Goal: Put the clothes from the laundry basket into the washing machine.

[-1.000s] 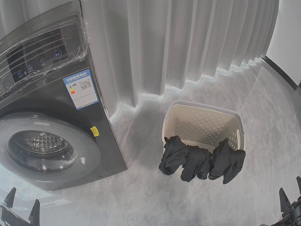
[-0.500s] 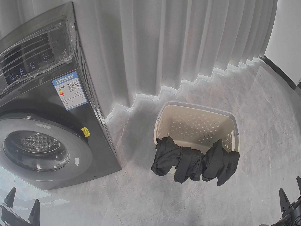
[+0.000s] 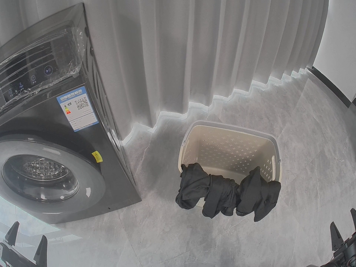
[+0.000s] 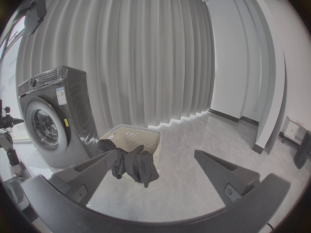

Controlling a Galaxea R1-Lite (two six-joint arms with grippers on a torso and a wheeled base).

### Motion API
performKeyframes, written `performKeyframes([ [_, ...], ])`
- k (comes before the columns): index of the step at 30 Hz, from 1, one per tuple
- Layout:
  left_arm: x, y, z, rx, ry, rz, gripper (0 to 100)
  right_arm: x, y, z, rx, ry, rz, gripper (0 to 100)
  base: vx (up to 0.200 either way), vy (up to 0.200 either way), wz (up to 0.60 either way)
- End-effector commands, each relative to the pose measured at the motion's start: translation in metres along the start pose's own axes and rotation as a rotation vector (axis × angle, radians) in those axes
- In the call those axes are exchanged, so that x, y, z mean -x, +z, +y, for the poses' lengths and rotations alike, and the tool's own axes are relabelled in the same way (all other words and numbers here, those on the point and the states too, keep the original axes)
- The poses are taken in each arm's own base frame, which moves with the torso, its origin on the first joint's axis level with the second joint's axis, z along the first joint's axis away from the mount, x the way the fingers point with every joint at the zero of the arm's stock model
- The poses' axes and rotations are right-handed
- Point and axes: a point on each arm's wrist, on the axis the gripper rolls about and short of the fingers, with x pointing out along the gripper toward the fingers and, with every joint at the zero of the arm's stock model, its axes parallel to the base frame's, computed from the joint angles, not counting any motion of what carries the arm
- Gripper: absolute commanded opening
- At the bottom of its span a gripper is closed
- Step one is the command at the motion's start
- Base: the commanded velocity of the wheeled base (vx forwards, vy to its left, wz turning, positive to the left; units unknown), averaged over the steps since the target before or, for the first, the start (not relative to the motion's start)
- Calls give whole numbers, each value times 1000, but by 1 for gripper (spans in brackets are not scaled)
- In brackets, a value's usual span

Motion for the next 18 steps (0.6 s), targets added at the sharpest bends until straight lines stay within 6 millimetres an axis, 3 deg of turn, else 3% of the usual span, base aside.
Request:
performKeyframes([
  [1, 0, -5, 0, 0, 0, -2, 100, -1, -5, 0, 0, 1, 16, 100, 0, 0, -600],
  [5, 0, -5, 0, 0, 2, -2, 100, -1, -5, 0, 0, 1, 16, 100, 0, 0, -600],
  [18, 0, -5, 0, 2, 0, -2, 100, -1, -5, 0, 0, 1, 16, 100, 0, 0, 0],
])
